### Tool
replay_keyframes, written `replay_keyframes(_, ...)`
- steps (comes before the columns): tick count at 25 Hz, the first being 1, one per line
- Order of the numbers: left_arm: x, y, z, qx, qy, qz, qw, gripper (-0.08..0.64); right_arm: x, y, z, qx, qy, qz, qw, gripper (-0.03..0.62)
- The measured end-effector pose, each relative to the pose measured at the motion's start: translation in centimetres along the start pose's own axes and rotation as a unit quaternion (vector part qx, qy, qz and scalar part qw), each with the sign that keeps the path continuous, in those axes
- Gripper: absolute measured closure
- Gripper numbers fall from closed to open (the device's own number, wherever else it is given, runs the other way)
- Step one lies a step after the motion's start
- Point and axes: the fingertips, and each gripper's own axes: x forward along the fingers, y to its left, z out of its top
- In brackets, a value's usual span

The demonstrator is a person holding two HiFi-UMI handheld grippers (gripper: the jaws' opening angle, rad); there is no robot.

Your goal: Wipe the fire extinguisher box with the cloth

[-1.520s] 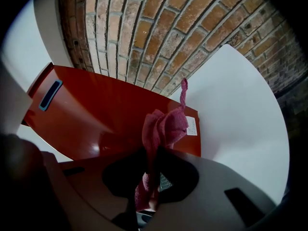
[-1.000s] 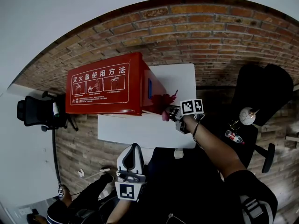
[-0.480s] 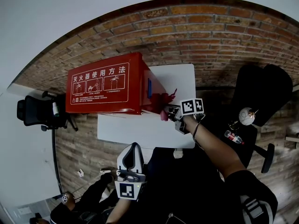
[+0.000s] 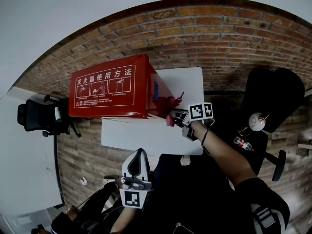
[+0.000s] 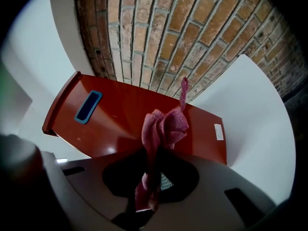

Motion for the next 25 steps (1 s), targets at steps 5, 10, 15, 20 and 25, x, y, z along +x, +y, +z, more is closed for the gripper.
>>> replay_keyframes(5, 0.0, 0.0, 0.1, -0.001, -0.001, -0.002, 1.0000, 0.522, -0.3, 1.4, 0.2, 0.003, -0.003, 0.013, 1.000, 0.525)
replay_keyframes(10, 0.1, 0.0, 0.1, 0.000, -0.001, -0.003, 1.0000, 0.522, -0.5, 2.5, 0.4, 0.003, -0.007, 0.024, 1.000, 0.525)
replay_keyframes(15, 0.2, 0.1, 0.3, 0.000, -0.002, -0.004, 1.0000, 0.522, -0.7, 3.5, 0.6, 0.002, -0.008, 0.034, 0.999, 0.525)
replay_keyframes(20, 0.2, 0.2, 0.2, -0.001, -0.003, -0.004, 1.0000, 0.522, -1.0, 4.8, 0.7, 0.004, -0.013, 0.047, 0.999, 0.525)
replay_keyframes(25, 0.2, 0.0, 0.1, -0.001, 0.000, -0.006, 1.0000, 0.522, -1.4, 6.5, 1.1, -0.001, -0.019, 0.064, 0.998, 0.525)
